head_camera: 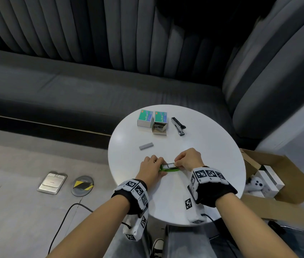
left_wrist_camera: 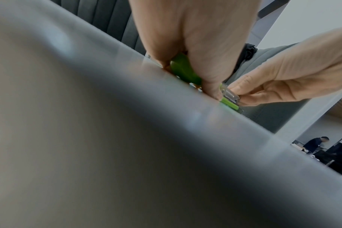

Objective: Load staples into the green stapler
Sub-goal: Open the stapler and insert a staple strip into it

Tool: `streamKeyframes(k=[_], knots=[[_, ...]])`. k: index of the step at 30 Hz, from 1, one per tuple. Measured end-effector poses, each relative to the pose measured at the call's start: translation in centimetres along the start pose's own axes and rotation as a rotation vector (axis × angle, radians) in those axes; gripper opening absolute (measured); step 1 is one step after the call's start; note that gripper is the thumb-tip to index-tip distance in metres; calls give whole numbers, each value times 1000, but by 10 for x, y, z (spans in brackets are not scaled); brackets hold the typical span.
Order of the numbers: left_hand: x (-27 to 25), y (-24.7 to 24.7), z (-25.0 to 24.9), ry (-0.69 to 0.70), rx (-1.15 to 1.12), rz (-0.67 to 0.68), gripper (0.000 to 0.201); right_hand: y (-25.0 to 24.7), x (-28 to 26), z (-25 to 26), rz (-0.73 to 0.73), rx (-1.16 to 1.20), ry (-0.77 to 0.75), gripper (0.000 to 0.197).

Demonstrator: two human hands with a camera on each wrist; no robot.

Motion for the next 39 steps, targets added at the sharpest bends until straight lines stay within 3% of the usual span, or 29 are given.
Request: streamKeyframes(k=[10, 18, 39], knots=[[-1, -1, -1, -22, -1, -41, 31, 5, -10, 10, -119, -295, -111, 18], [-1, 1, 0, -48, 11, -45, 31, 4, -20, 6, -222, -217, -119, 17], [-2, 3, 0, -44, 16, -36, 34, 16, -29, 15, -229, -433, -81, 20]])
Point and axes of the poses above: each hand's wrist, its own x-axis towards the middle knuckle, its own y-axis out of the palm, z = x × y, the point moved 8 cm from there along x, towards the middle knuckle, and after that the axes turned 8 degrees about -y, right-handed, at the moved point
